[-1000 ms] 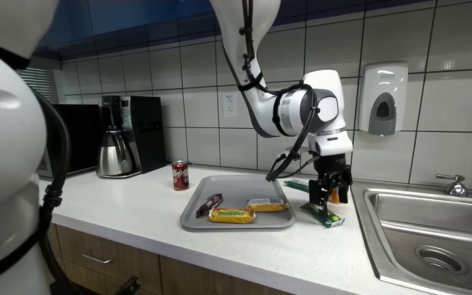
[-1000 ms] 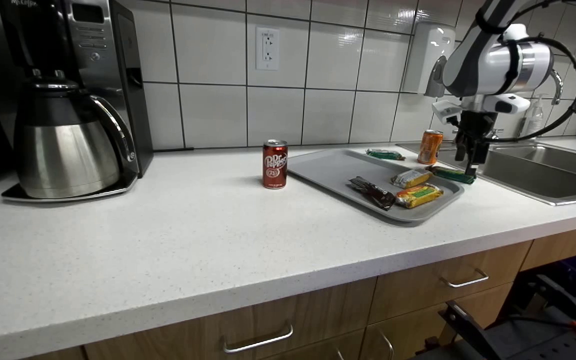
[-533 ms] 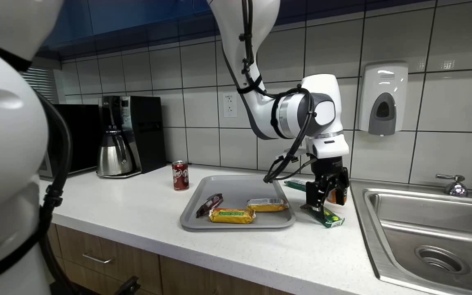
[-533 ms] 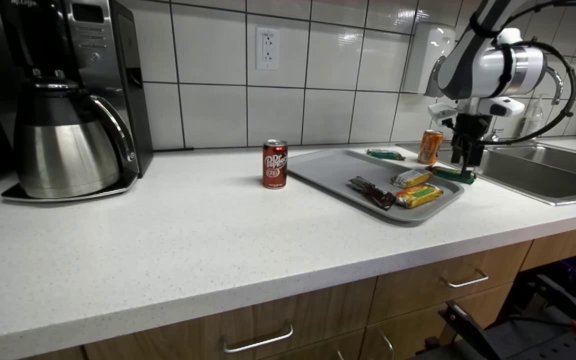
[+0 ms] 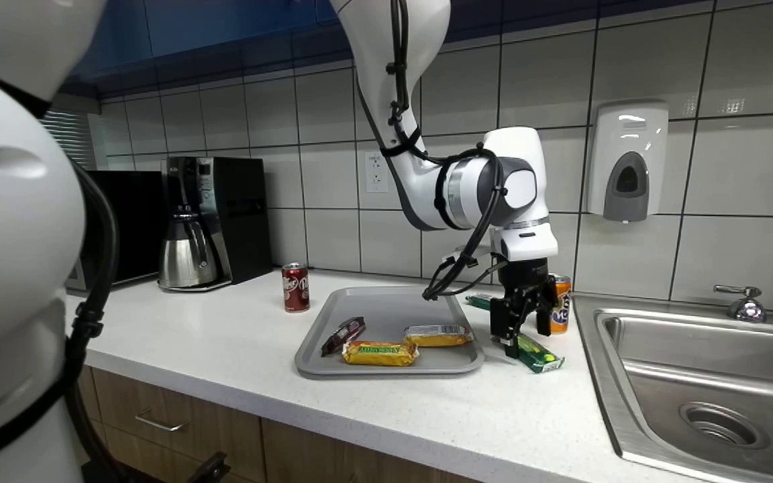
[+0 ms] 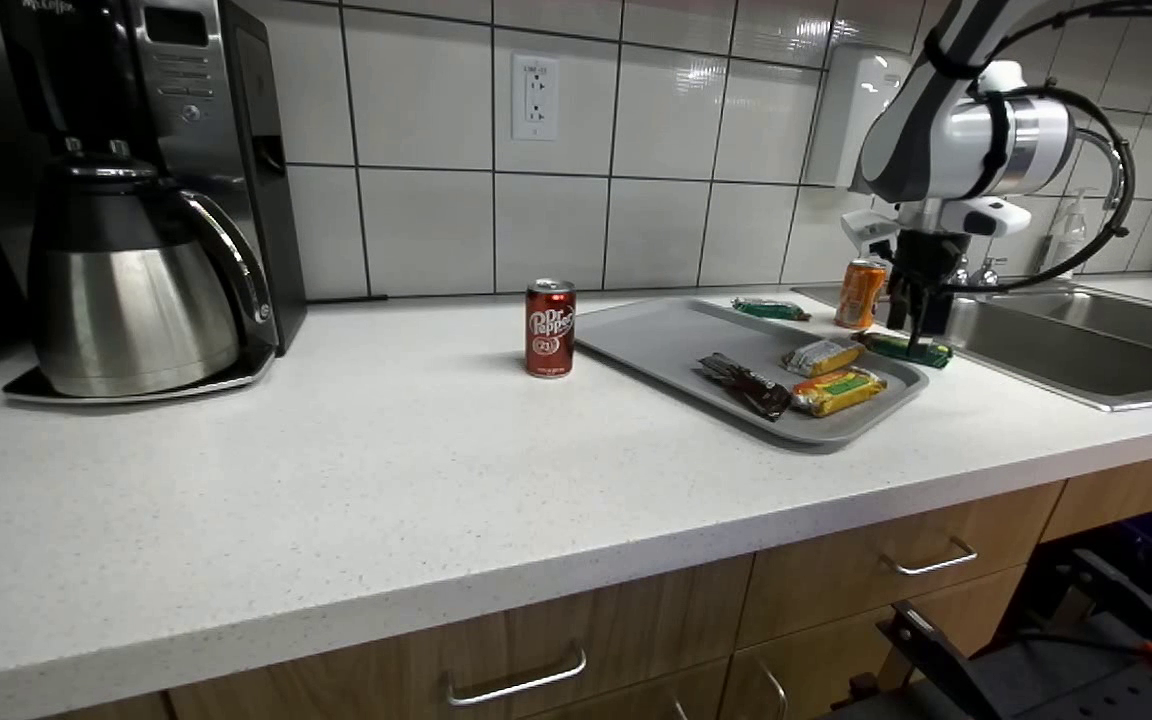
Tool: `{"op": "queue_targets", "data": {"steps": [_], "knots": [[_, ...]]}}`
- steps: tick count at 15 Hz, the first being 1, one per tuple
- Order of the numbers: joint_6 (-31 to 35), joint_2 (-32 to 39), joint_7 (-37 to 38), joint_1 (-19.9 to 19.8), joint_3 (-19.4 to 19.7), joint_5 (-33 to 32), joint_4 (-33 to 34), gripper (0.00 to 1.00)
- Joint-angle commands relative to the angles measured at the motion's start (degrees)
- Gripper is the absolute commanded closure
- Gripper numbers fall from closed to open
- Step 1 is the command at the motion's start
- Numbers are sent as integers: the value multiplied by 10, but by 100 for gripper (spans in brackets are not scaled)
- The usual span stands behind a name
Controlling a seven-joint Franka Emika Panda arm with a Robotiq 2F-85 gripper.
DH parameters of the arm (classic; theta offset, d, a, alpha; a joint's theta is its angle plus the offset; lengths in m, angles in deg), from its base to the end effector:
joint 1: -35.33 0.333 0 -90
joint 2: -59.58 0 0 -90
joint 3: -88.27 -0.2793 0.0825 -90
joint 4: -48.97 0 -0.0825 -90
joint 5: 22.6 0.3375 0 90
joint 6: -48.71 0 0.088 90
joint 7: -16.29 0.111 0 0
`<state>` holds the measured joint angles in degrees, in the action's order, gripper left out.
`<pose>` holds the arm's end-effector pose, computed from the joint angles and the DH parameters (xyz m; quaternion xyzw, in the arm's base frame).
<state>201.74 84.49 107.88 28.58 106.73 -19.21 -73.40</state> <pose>0.4931 -0.2334 0.2226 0.5160 -0.8528 0.0800 0.0085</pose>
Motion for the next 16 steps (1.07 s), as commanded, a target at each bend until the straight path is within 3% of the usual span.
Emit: {"op": "queue_targets", "data": {"steps": [1, 2, 3, 4, 11, 16], "knots": [[-5, 6, -2, -1, -4, 14, 9, 0], [-4, 7, -2, -2, -4, 15, 9, 0], [-4, 7, -1, -1, -3, 14, 9, 25], [-3, 8, -2, -1, -3, 13, 8, 28], [-4, 5, -4, -2, -3, 14, 8, 80], [-11, -20, -12, 1, -1, 7, -5, 82]]}}
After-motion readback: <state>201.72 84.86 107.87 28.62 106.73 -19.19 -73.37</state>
